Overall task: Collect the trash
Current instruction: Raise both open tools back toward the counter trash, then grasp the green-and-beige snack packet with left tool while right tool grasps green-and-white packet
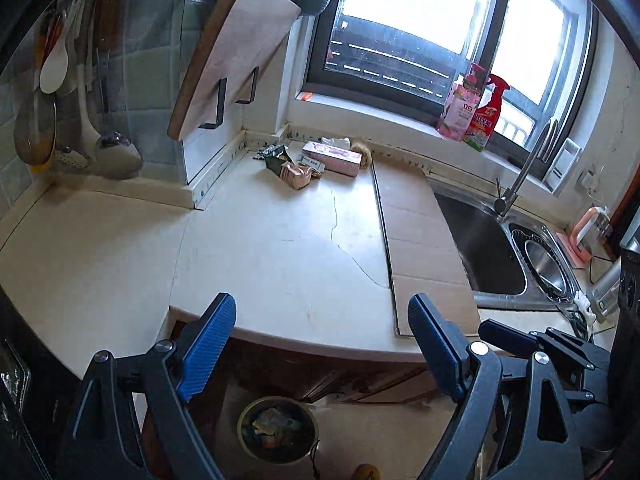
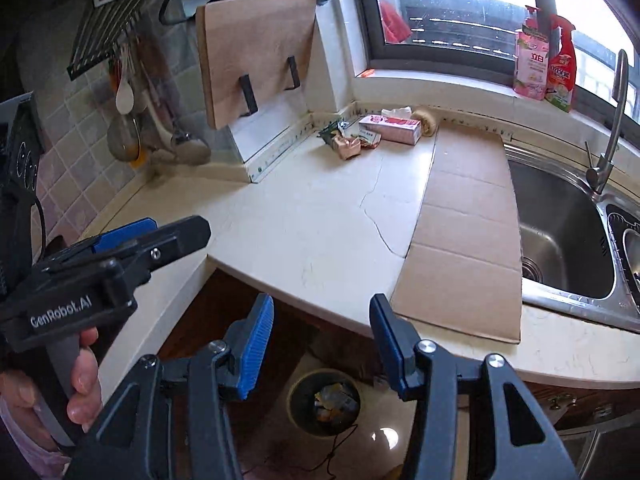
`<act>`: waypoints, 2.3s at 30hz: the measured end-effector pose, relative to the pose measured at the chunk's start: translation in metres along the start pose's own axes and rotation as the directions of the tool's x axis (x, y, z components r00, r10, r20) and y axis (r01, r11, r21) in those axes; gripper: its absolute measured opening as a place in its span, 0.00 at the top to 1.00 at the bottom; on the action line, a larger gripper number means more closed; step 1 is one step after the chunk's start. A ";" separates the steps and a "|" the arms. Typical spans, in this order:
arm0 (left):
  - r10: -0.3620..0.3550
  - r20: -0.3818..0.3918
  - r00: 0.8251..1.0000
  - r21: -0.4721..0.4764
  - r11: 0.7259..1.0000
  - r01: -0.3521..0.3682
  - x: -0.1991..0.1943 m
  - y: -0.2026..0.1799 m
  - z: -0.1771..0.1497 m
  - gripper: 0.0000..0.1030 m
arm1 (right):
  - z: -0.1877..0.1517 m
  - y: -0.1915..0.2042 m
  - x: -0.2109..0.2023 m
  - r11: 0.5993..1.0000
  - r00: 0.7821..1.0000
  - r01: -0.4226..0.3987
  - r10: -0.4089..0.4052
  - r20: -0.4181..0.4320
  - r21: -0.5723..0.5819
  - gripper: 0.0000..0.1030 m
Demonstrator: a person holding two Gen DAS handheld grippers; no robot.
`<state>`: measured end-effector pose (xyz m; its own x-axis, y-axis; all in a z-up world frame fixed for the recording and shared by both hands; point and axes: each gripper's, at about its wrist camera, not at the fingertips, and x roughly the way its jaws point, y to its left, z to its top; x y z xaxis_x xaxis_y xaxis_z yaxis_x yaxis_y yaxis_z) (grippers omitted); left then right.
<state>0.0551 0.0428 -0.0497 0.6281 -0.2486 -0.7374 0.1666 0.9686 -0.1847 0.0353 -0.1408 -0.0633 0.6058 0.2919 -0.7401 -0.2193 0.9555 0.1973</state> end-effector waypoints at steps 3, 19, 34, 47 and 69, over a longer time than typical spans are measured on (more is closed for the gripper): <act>0.024 0.016 1.000 0.014 1.000 -0.024 -0.002 -0.002 0.014 0.16 | 0.010 -0.002 -0.008 1.000 1.000 0.009 -0.009 0.018 0.019 0.51; 0.043 0.044 0.998 0.102 0.994 -0.047 0.027 -0.007 0.092 0.16 | 0.091 0.005 -0.015 0.994 0.984 0.106 -0.108 0.143 0.026 0.51; 0.157 -0.040 0.987 0.003 0.988 -0.157 0.163 0.015 0.181 0.14 | 0.198 -0.054 0.086 1.000 0.998 0.017 -0.016 0.056 -0.022 0.51; 0.183 -0.218 0.959 -0.097 0.973 -0.208 0.331 0.038 0.195 0.21 | 0.249 -0.129 0.228 0.991 0.987 -0.135 0.135 -0.092 0.002 0.51; 0.105 -0.321 0.941 -0.248 0.950 -0.190 0.418 0.072 0.191 0.74 | 0.269 -0.142 0.307 0.976 0.960 -0.201 0.214 -0.182 0.090 0.54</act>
<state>0.4747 0.0077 -0.2472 0.3646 -0.1304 -0.9220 -0.1494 0.9691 -0.1961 0.4583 -0.1757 -0.1461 0.3955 0.4770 -0.7849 -0.2669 0.8774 0.3987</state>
